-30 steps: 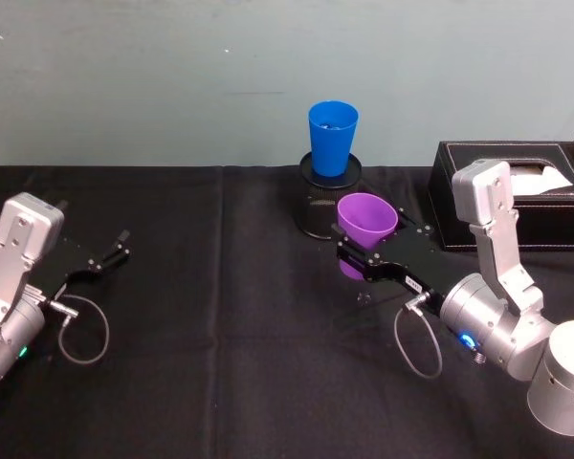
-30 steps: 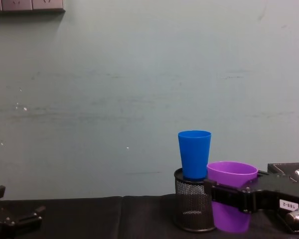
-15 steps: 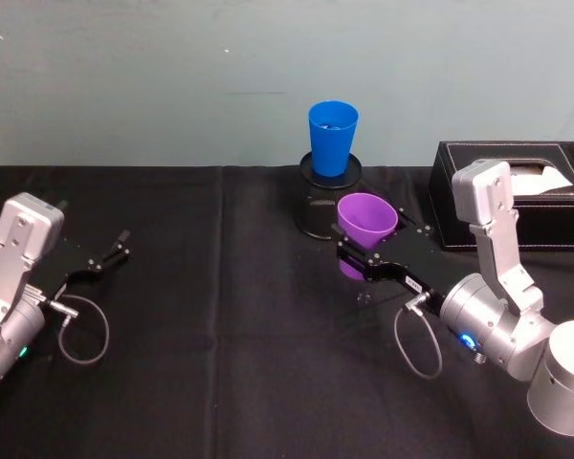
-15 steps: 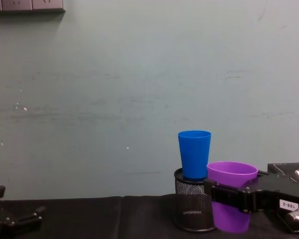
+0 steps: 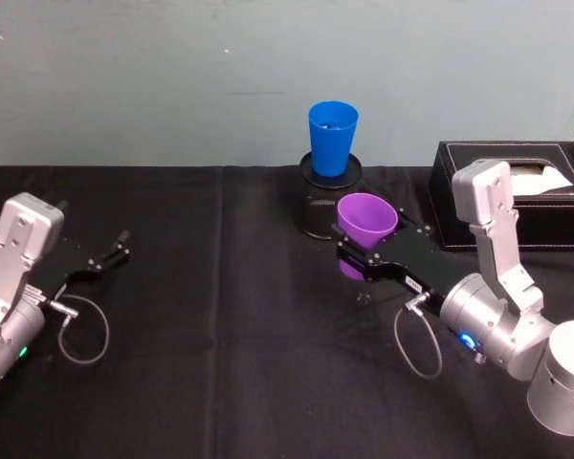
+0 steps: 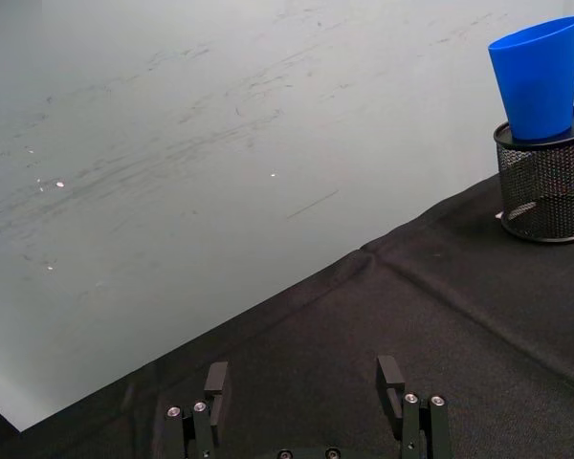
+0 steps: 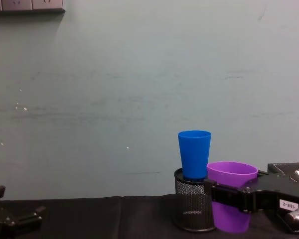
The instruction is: Pick up one cup with a gripper and tap it against the other cup.
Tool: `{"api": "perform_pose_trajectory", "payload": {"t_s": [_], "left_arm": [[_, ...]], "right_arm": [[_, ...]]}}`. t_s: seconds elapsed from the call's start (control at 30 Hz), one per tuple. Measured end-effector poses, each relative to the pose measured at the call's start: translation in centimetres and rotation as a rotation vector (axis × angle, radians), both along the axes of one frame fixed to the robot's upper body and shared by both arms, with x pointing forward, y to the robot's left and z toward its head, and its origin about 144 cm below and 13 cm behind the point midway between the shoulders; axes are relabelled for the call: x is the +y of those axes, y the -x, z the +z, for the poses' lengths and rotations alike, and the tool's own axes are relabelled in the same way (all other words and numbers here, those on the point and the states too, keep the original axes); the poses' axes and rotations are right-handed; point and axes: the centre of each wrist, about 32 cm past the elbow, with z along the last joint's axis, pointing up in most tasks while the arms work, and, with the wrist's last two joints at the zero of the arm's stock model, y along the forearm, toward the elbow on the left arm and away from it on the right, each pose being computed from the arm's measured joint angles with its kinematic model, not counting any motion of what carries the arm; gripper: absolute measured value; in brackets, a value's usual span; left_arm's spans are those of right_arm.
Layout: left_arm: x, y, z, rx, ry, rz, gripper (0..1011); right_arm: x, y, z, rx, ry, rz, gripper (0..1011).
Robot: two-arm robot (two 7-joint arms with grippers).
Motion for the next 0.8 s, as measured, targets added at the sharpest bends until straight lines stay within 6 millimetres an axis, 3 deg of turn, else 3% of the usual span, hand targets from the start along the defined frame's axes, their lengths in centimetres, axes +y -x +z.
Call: {"api": "perform_pose_trajectory", "payload": {"t_s": [0.33,0.8], "left_arm": [[0.0,0.0,0.0,0.0,0.0,0.0,1000],[0.0,0.0,0.0,0.0,0.0,0.0,1000]], "right_arm": [[0.0,-1.0,0.3,-0.004,0.009,-0.004,723],[1.4,-6.7,1.7,0.051,0.002,0.008,723]]}}
